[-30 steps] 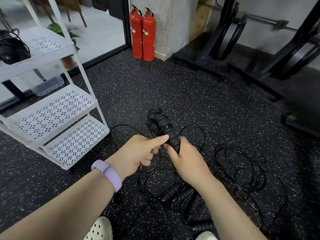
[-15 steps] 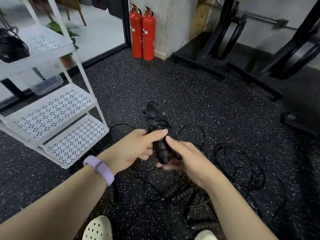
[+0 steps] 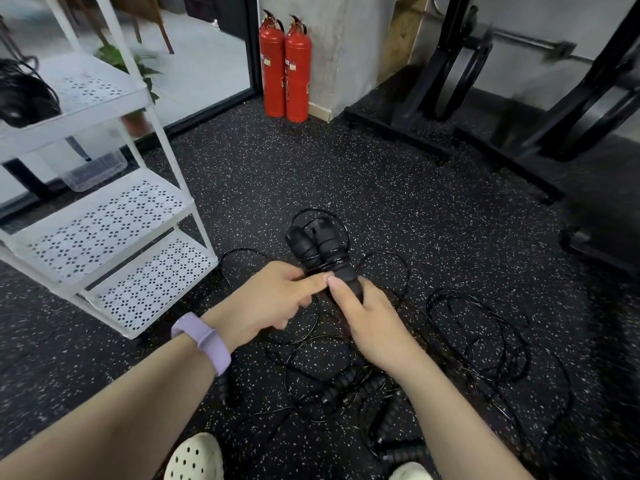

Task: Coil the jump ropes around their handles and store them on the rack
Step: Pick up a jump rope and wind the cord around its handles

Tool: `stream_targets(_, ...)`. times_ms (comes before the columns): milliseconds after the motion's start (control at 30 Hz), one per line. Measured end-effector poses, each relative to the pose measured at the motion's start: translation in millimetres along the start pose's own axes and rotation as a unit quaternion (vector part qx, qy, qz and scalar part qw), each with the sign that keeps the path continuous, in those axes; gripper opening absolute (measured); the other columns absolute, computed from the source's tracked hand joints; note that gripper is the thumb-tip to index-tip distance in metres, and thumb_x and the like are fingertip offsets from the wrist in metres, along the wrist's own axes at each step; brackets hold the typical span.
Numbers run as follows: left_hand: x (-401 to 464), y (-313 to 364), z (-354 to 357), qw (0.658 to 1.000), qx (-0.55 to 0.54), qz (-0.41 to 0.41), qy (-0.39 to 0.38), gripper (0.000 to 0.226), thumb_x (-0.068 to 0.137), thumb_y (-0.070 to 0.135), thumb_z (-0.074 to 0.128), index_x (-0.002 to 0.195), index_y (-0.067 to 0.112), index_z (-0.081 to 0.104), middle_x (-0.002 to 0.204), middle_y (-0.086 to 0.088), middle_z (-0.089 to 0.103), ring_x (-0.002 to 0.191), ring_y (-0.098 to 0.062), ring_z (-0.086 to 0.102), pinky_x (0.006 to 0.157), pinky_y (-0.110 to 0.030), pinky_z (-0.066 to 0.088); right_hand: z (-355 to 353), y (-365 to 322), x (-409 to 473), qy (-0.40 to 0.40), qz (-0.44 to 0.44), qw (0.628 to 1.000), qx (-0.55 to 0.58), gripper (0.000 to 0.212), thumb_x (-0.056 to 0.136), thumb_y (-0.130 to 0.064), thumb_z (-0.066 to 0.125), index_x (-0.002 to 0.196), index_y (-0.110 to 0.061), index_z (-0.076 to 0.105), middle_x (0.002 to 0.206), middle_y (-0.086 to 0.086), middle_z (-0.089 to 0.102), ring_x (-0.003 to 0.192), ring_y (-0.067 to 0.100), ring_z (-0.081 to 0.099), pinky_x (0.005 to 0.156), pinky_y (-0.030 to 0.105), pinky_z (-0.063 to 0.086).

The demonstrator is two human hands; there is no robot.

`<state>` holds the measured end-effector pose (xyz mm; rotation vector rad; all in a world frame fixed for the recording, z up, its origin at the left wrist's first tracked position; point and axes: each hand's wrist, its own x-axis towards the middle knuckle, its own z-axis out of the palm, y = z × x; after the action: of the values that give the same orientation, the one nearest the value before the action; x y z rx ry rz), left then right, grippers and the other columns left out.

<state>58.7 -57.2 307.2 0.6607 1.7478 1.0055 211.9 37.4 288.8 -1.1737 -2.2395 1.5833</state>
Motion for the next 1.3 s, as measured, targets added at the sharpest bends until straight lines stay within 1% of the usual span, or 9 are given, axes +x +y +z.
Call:
stream_targets(167,1.6,5.2,6.7,0.982,-0.181,-0.016,-0.056,0.026,0.082,0.041,0.067,0.075,0.017,0.062,0.065,0.003,0.046,0.043,-0.008,0.03,0.038,-0.021,0.02,7.8,-1.7,-8.3,0.056,-0.042,0.988,-0.141,0.045,0.096,-0.07,0.042,0.117,-0.03,0.047,0.1,-0.006,0.065,0.085,0.013,0.063,0.07,0.034,0.048)
stream_targets(333,2.6,1.8,13.4,0.991,-0.131,-0.017,0.037,0.041,0.079,0.061,0.077,0.066,0.024,0.064,0.054,0.006,0.04,0.041,-0.008,0.032,0.036,-0.02,0.025,33.0,-7.4,-15.0,0.104,-0.098,0.94,-0.309,0.071,0.091,-0.072,0.031,0.137,-0.018,0.04,0.121,0.002,0.055,0.107,0.023,0.057,0.088,0.038,0.048)
stream_targets(500,-1.0,1.1,-4.6,0.993,-0.108,0.02,-0.047,0.038,0.085,0.06,0.071,0.07,0.026,0.069,0.059,0.003,0.045,0.045,-0.01,0.029,0.039,-0.022,0.023,5.3,-10.5,-11.8,-0.047,-0.027,0.998,-0.039,0.068,0.073,-0.087,0.055,0.111,-0.03,0.055,0.096,-0.014,0.071,0.083,0.0,0.067,0.071,0.028,0.051)
stream_targets(633,-3.6,4.9,-6.9,0.98,-0.14,0.08,-0.113,0.044,0.084,0.063,0.065,0.082,0.02,0.074,0.056,0.006,0.052,0.047,-0.009,0.035,0.04,-0.02,0.025,-14.2,-10.4,-13.2,-0.207,0.025,0.94,0.27,0.038,0.092,-0.048,0.068,0.106,-0.014,0.078,0.096,0.012,0.078,0.086,0.023,0.075,0.075,0.029,0.061)
stream_targets(800,-7.7,13.4,-1.8,0.987,-0.076,0.11,-0.094,0.051,0.083,0.073,0.056,0.072,0.026,0.074,0.054,0.001,0.058,0.044,-0.01,0.046,0.04,-0.02,0.032,-6.2,-12.9,-18.0,-0.22,0.01,0.903,0.369,0.034,0.096,-0.03,0.067,0.116,-0.002,0.074,0.097,0.018,0.073,0.074,0.021,0.07,0.066,0.027,0.059)
stream_targets(867,-7.3,13.8,-3.3,0.993,-0.068,0.075,-0.067,0.056,0.083,0.077,0.059,0.073,0.023,0.071,0.054,0.004,0.048,0.045,-0.01,0.037,0.039,-0.021,0.031,-9.8,-12.1,-16.4,-0.161,-0.013,0.933,0.321,0.027,0.096,-0.031,0.067,0.107,-0.007,0.071,0.085,0.012,0.072,0.066,0.019,0.066,0.061,0.027,0.055)
stream_targets(1000,-1.4,5.0,-1.9,0.999,-0.019,0.041,-0.009,0.054,0.086,0.068,0.064,0.091,0.015,0.067,0.059,0.004,0.042,0.042,-0.01,0.031,0.038,-0.022,0.028,-13.9,-5.0,-10.8,-0.016,-0.058,0.998,-0.008,0.015,0.098,-0.033,0.07,0.088,-0.028,0.06,0.066,-0.017,0.063,0.057,0.0,0.054,0.056,0.018,0.04)
stream_targets(1167,7.8,1.3,6.6,0.989,-0.135,-0.034,0.038,0.051,0.071,0.067,0.078,0.082,0.018,0.068,0.059,0.002,0.052,0.042,-0.01,0.045,0.039,-0.021,0.038,1.8,-0.9,-10.7,0.054,-0.071,0.983,-0.163,0.02,0.099,-0.049,0.061,0.106,-0.034,0.049,0.082,-0.011,0.063,0.068,0.013,0.059,0.058,0.032,0.04)
stream_targets(1300,8.0,-2.1,10.4,0.98,-0.146,-0.122,0.054,0.082,0.059,0.084,0.073,0.089,0.007,0.073,0.059,0.0,0.063,0.061,-0.023,0.075,0.055,-0.033,0.06,6.7,-4.0,-5.7,0.122,-0.117,0.933,-0.317,0.027,0.102,-0.033,0.061,0.122,-0.022,0.046,0.104,-0.001,0.06,0.086,0.025,0.062,0.07,0.036,0.039)
